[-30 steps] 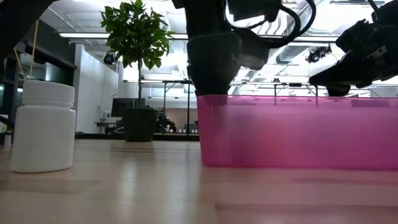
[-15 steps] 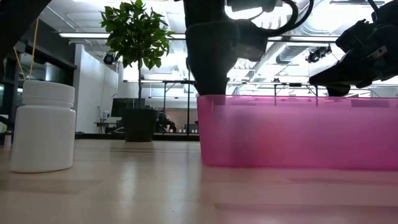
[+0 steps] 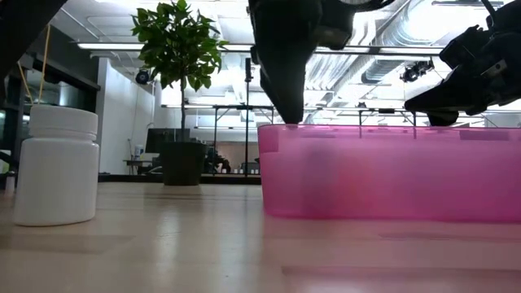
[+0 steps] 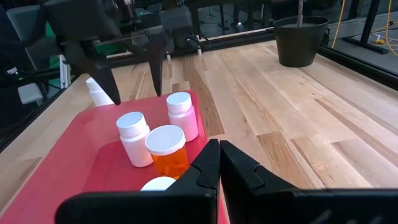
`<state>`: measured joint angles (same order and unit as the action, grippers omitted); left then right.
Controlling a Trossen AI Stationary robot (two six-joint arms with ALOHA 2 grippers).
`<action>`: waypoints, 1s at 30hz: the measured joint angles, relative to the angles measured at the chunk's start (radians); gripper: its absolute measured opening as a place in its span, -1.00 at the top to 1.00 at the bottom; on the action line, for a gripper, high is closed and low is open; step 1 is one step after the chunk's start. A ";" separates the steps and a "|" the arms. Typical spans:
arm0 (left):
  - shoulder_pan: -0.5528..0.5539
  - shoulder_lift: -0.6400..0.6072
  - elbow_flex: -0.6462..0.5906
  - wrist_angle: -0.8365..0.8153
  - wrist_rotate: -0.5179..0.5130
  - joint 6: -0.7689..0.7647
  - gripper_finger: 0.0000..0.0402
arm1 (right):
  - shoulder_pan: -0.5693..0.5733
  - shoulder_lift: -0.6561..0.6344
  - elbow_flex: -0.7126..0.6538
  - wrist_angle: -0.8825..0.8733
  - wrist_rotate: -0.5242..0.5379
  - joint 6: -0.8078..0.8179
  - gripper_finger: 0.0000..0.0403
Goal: Pick and place pill bottles into a basket
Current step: Put the white pill bottle into the pink bin
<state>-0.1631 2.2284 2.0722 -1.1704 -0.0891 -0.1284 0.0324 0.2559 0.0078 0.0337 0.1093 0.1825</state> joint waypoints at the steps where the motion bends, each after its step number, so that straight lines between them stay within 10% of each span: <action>1: 0.000 0.000 0.008 -0.011 0.000 0.000 -0.54 | 0.000 0.000 0.000 0.000 0.000 0.000 0.99; 30: 0.000 -0.043 0.274 -0.292 -0.177 0.000 -0.54 | 0.000 0.000 0.000 0.000 0.000 0.000 0.99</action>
<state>-0.1631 2.1849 2.3463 -1.4620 -0.2657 -0.1283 0.0325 0.2559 0.0078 0.0334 0.1093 0.1824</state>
